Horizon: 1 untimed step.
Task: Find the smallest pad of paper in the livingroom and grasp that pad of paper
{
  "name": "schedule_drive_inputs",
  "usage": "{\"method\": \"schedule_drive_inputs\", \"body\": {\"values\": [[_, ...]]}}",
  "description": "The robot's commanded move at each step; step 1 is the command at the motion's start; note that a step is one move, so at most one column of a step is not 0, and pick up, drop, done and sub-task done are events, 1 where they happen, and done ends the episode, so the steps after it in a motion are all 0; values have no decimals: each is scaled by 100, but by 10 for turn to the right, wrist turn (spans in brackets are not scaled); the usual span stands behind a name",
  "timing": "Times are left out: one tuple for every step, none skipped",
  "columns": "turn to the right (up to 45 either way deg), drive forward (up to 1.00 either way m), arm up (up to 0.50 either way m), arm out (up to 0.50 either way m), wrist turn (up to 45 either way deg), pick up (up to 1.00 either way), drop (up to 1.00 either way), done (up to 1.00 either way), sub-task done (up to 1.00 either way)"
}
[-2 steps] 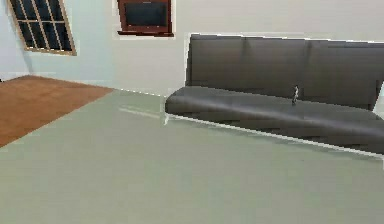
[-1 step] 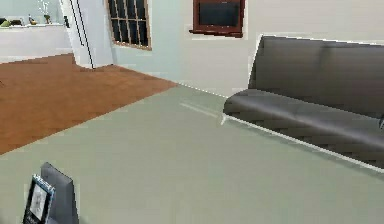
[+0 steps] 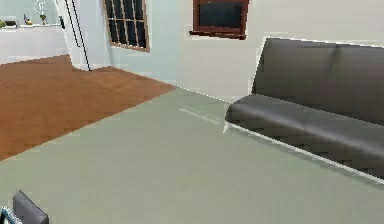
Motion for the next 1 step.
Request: {"method": "schedule_drive_inputs", "body": {"values": [[-240,0,0,0,0,0,0,0,0]]}}
